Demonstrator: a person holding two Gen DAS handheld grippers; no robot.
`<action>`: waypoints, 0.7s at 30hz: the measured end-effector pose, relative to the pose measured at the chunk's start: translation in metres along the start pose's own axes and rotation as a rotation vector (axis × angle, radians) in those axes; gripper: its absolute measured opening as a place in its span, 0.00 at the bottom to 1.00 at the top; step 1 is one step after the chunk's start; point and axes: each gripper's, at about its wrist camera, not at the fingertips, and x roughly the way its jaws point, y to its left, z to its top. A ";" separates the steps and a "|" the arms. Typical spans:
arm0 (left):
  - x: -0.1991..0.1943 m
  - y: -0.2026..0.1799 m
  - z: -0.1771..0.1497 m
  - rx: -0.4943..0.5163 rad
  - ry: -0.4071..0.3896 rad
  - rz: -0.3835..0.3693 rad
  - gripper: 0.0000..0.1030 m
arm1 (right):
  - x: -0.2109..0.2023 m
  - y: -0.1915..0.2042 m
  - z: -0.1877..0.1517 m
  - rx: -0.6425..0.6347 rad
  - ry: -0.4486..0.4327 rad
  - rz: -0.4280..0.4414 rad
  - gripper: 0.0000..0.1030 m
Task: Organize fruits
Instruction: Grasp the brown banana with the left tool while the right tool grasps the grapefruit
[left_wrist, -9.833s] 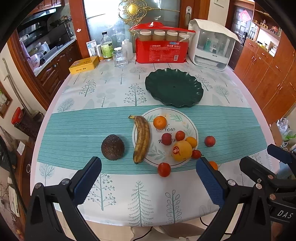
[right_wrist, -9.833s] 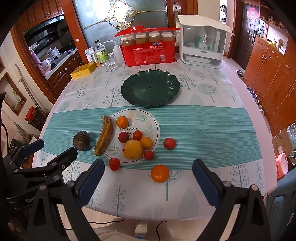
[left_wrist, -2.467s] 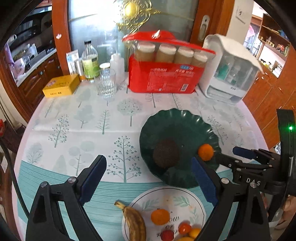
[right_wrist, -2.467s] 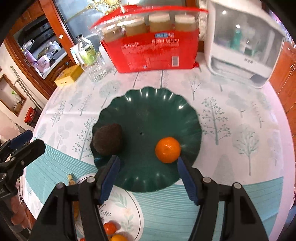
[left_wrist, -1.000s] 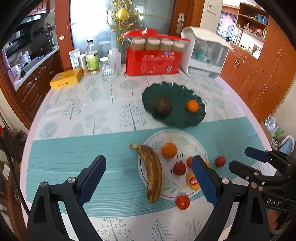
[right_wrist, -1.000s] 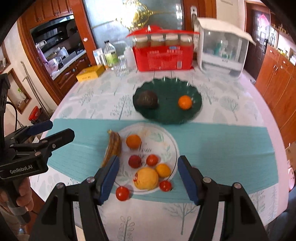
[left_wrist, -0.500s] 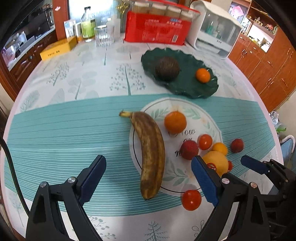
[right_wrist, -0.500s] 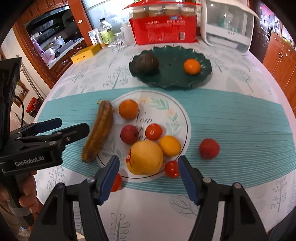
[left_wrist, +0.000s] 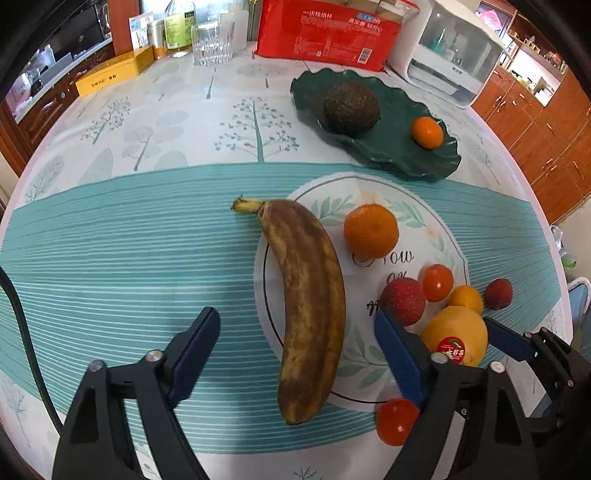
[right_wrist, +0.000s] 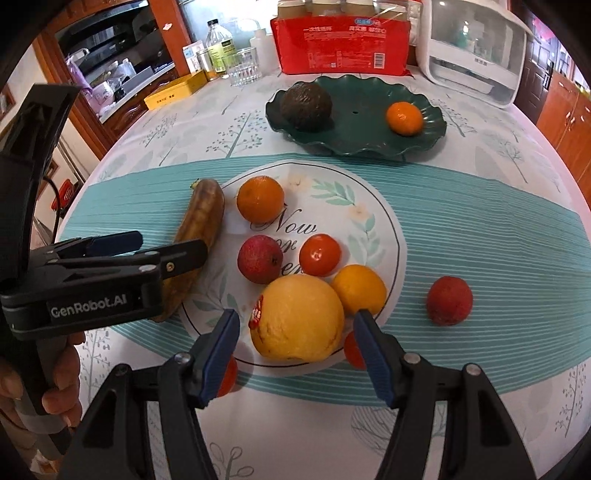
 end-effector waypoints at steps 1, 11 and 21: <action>0.002 0.000 -0.001 -0.003 0.007 -0.003 0.73 | 0.001 0.002 0.000 -0.009 -0.001 -0.004 0.61; 0.012 0.001 -0.002 -0.017 0.012 -0.007 0.58 | 0.010 0.018 -0.002 -0.133 -0.052 -0.102 0.53; 0.017 -0.012 0.002 0.026 -0.018 0.008 0.32 | 0.007 0.017 -0.004 -0.161 -0.077 -0.087 0.51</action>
